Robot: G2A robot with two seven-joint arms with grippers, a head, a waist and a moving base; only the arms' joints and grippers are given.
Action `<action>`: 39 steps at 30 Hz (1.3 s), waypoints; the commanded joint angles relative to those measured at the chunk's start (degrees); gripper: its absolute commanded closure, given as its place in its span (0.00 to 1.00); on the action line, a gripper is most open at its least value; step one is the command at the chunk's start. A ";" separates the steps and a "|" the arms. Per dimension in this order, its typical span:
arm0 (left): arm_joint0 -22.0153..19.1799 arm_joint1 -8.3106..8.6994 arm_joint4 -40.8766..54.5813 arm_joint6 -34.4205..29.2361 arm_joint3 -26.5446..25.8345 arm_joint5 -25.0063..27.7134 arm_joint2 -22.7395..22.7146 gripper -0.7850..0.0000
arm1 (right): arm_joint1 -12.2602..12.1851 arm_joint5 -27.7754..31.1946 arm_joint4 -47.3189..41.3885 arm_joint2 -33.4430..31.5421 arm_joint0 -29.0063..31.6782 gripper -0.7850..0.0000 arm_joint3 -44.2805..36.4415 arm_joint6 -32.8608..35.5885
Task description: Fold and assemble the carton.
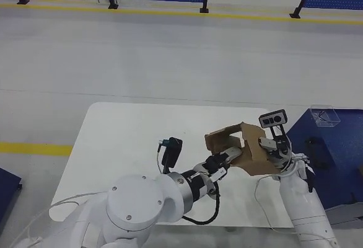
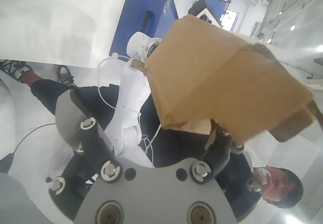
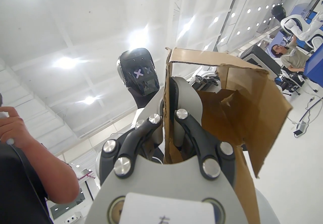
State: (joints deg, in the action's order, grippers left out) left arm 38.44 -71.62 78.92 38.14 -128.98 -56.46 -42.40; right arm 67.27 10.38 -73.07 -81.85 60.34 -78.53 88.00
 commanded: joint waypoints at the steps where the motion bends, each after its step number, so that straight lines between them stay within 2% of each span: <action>1: 0.51 0.05 -0.68 0.08 -1.23 0.81 -1.40 0.00 | 0.03 -0.28 -1.38 -0.24 -0.26 1.00 0.78 0.00; 6: 3.97 0.82 -2.95 2.30 -5.60 0.78 -7.10 0.00 | 0.06 -1.52 -3.08 -0.57 -0.91 1.00 2.36 0.00; 12: 8.11 1.58 -4.05 2.13 -5.49 -1.13 -12.04 0.00 | 0.09 -3.09 -4.00 -0.71 -0.94 1.00 1.77 0.00; 19: 7.75 1.34 -5.25 -2.34 -3.70 -1.17 -8.83 0.00 | 0.19 -3.62 -3.44 -0.25 -0.49 1.00 1.05 0.00; 26: 6.95 0.74 -6.57 -3.84 -3.21 -0.68 -7.42 0.00 | 0.20 -4.04 -2.72 0.14 0.07 1.00 0.78 0.00; 39: 4.68 -0.90 -6.42 -4.22 0.78 -1.54 -3.63 0.00 | 0.15 -4.49 -2.13 1.11 0.79 1.00 -0.54 0.00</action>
State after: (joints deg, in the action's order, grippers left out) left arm 43.28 -72.42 72.44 33.82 -128.36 -58.01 -46.40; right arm 67.44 5.91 -75.31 -80.79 61.09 -78.87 88.00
